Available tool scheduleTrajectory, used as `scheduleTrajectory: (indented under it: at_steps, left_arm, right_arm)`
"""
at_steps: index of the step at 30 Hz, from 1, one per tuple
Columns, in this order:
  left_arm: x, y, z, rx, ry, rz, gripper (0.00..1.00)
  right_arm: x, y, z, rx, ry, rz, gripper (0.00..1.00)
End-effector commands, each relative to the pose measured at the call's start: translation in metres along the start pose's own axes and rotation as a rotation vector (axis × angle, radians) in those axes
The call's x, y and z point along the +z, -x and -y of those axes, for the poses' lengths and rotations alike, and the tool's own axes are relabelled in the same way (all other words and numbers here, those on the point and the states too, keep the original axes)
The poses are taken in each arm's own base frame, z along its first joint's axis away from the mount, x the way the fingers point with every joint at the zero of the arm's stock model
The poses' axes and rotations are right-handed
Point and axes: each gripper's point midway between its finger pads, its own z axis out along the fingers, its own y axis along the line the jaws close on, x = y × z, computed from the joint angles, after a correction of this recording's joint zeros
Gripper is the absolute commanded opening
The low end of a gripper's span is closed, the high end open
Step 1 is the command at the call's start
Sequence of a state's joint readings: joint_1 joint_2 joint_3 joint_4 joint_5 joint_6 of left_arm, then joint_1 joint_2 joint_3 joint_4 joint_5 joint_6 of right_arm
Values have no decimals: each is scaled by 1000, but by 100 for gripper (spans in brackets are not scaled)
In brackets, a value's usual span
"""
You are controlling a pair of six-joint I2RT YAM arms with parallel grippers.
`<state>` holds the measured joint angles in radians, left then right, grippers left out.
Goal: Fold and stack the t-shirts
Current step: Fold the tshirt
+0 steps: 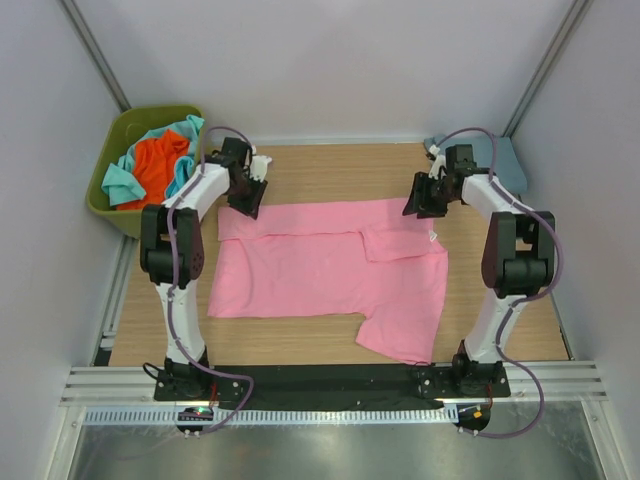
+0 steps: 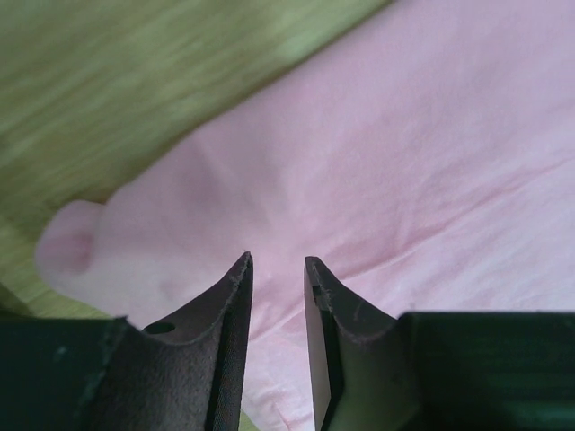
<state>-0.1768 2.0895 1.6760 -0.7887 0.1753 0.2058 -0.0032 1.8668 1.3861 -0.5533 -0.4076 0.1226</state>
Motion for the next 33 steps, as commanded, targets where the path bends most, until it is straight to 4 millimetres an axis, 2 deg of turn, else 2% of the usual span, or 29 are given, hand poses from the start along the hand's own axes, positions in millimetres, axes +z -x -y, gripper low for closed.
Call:
scheduleTrajectory:
  at_steps: [1,3,4,10,14,15,17,18,19,20,22,23,24,27,33]
  left_arm:
    - [-3,14,-6,-14,22,16,31]
    - [6,10,-10,-24,27,-9,31]
    - [9,7,-12,-33,35,-22,31]
    - [27,4,-24,-46,60,-57,31]
    - [38,4,-31,-59,73,-97,31]
    - [36,13,-36,-59,83,-79,31]
    - [47,11,-38,-59,86,-105,31]
    - [46,19,-43,-52,101,-92,32]
    - [53,17,-44,-53,101,-104,32]
    - [52,25,-48,-47,115,-93,32]
    - [54,28,-52,-44,128,-93,31]
    - [56,32,-54,-41,131,-87,32]
    - [57,34,-55,-39,138,-86,32]
    - [59,39,-59,-31,149,-74,31]
    - [66,47,-67,-18,206,-63,32]
  right_arm:
    - [10,33,12,-47,-29,59,53]
    - [23,34,21,-42,-44,45,53]
    - [24,43,22,-47,-46,61,53]
    - [39,62,33,-73,-74,73,53]
    - [54,65,42,-68,-85,59,53]
    - [56,66,45,-66,-94,59,53]
    - [60,70,55,-71,-147,62,53]
    - [66,68,62,-75,-168,53,53]
    - [67,75,67,-87,-197,67,54]
    - [74,72,73,-87,-211,55,54]
    - [75,85,77,-108,-227,79,54]
    - [81,85,79,-109,-231,73,54]
    - [79,95,77,-116,-229,96,54]
    - [86,111,79,-126,-231,130,54]
    - [90,132,79,-149,-233,171,54]
